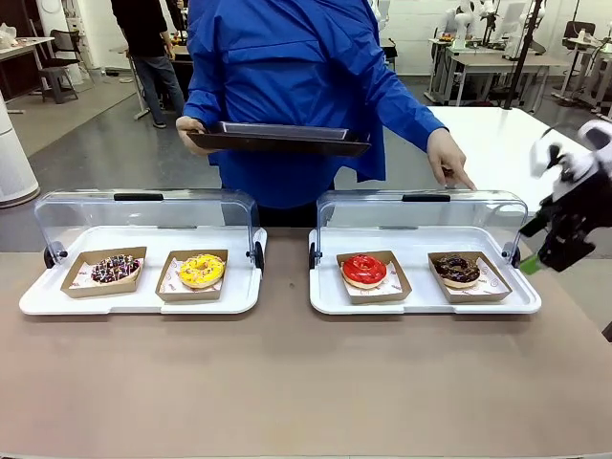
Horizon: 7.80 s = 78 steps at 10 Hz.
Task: Provide the desired donut to the person.
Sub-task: Pick up and lift the Paper togo box containing the Donut pointed at by the person, then place the picked Paper togo box onto the Handle tray extended by the person.
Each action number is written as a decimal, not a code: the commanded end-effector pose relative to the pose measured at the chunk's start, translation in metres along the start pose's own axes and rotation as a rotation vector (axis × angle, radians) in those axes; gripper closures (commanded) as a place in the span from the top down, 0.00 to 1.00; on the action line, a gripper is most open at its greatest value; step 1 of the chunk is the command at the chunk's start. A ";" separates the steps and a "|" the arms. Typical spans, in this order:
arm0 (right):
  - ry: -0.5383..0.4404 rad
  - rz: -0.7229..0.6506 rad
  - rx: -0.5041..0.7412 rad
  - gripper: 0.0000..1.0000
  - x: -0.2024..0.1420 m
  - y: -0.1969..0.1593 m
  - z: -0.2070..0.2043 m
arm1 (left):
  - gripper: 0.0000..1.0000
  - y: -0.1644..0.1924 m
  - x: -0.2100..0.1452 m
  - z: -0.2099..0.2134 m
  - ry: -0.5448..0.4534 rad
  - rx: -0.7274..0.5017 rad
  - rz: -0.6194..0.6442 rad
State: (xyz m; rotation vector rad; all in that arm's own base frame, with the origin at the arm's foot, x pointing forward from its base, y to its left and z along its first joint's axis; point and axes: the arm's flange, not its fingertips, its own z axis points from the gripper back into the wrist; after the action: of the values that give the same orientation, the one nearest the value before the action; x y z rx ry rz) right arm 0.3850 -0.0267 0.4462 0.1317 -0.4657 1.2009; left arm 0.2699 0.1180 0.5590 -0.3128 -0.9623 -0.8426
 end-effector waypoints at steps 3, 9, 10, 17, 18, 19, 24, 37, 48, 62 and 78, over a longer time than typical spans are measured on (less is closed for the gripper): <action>0.153 0.206 -0.021 1.00 -0.012 -0.026 -0.082 | 1.00 0.000 -0.001 0.000 0.001 -0.002 -0.007; 0.302 0.321 -0.027 1.00 -0.012 -0.044 -0.120 | 1.00 0.000 -0.001 0.000 0.001 -0.002 -0.007; 0.289 0.326 -0.038 1.00 -0.012 -0.044 -0.123 | 1.00 0.000 -0.001 0.000 0.001 -0.002 -0.007; 0.342 0.354 -0.024 0.00 -0.004 -0.046 -0.130 | 1.00 0.000 -0.001 0.000 0.001 -0.002 -0.007; 0.343 0.357 -0.013 0.00 -0.004 -0.047 -0.131 | 1.00 0.000 -0.001 0.000 0.001 -0.002 -0.007; 0.346 0.351 -0.002 0.02 -0.005 -0.049 -0.135 | 1.00 0.000 -0.001 0.000 0.001 -0.002 -0.007; 0.345 0.351 0.019 0.00 -0.006 -0.045 -0.130 | 1.00 0.000 -0.001 0.000 0.001 -0.002 -0.007; 0.201 0.481 -0.134 0.00 0.079 0.085 0.096 | 1.00 0.000 -0.001 0.000 0.001 -0.002 -0.007; 0.201 0.481 -0.134 0.00 0.079 0.085 0.096 | 1.00 0.000 -0.001 0.000 0.001 -0.002 -0.007; 0.155 0.516 -0.158 0.01 0.128 0.074 0.101 | 1.00 0.000 -0.001 0.000 0.001 -0.002 -0.007; 0.356 0.408 -0.173 0.61 0.360 -0.009 -0.075 | 1.00 0.000 -0.001 0.000 0.001 -0.002 -0.007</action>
State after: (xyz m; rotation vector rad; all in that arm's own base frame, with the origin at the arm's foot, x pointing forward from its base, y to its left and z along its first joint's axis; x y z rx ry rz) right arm 0.5105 0.3119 0.5227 -0.3641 -0.2983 1.5126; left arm 0.2697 0.1173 0.5596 -0.3078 -0.9599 -0.8435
